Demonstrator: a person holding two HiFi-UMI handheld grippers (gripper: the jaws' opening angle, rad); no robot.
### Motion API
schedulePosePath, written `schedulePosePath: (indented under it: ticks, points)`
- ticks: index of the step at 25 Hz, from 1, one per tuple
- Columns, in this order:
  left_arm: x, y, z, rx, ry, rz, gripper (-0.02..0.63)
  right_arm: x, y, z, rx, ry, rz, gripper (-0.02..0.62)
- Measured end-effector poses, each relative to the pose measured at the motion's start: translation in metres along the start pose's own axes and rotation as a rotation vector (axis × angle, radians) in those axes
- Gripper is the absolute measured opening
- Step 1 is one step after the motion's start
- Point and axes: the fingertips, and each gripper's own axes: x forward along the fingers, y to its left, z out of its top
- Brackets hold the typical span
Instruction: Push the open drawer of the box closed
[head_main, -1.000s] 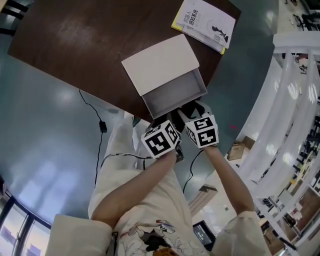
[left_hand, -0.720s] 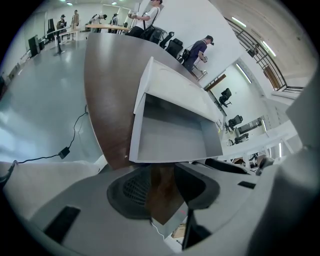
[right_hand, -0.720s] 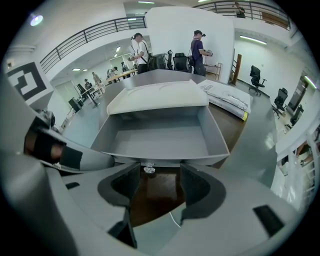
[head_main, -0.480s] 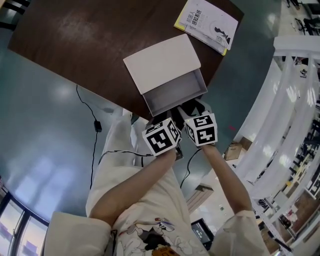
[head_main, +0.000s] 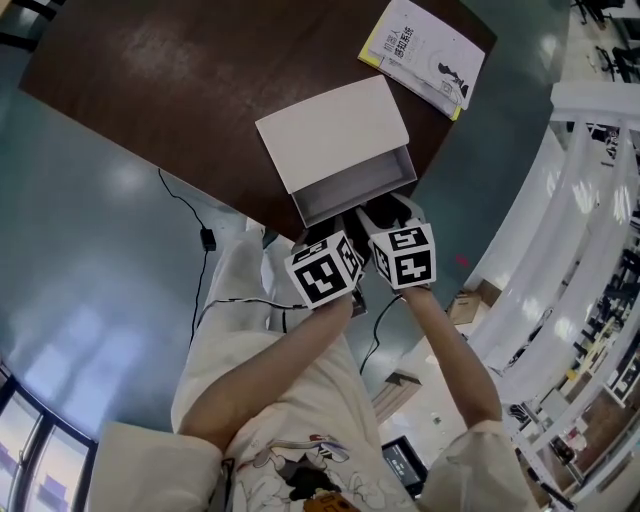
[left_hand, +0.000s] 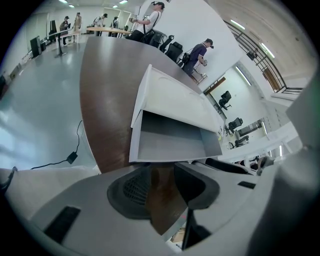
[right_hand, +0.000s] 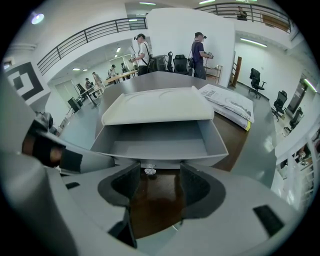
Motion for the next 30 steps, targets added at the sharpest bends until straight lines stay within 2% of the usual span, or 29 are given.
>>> schedulePosePath:
  ticks: [30]
  points:
    - [0.011, 0.003, 0.06, 0.0, -0.028, -0.004, 0.15, 0.027, 0.001, 0.056, 0.016, -0.027, -0.009, 0.252]
